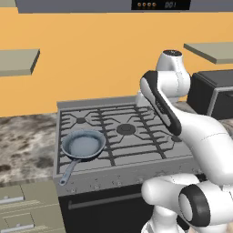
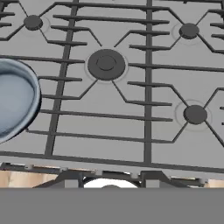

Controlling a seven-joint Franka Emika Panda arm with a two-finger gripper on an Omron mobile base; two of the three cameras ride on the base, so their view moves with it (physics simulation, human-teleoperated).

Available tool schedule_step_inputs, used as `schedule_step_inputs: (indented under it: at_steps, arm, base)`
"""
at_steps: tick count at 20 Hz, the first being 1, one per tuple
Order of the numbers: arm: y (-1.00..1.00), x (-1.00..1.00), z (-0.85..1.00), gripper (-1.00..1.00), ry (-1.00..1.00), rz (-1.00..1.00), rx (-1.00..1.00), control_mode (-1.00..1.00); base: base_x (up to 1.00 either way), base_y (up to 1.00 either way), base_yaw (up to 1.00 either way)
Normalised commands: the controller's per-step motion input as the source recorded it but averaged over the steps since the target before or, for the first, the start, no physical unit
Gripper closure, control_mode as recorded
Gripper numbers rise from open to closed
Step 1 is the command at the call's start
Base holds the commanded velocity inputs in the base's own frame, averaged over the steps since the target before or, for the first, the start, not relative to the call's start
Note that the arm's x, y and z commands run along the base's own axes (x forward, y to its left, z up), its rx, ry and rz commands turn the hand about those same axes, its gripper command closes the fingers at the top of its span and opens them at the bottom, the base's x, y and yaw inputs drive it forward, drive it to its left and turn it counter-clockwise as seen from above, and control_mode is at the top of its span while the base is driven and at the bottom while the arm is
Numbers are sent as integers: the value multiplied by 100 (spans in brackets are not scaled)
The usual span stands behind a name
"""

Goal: Pick up the butter stick and place it in the pan. Then turn on the burner for the pan.

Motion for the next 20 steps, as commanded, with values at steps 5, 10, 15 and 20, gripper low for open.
schedule_step_inputs:
  at_steps: [5, 10, 15, 20]
  arm:
    - [-28, -1, 0, -100, -2, 0, -1, -100]
    - [-100, -11, -10, -100, -2, 0, 3, -100]
    - [-100, -29, -25, -100, -3, -1, 5, -100]
    - [-100, -40, -39, -100, -3, -11, 10, -100]
  base:
    - [0, 0, 0]
    - [0, 0, 0]
    - [0, 0, 0]
    - [0, 0, 0]
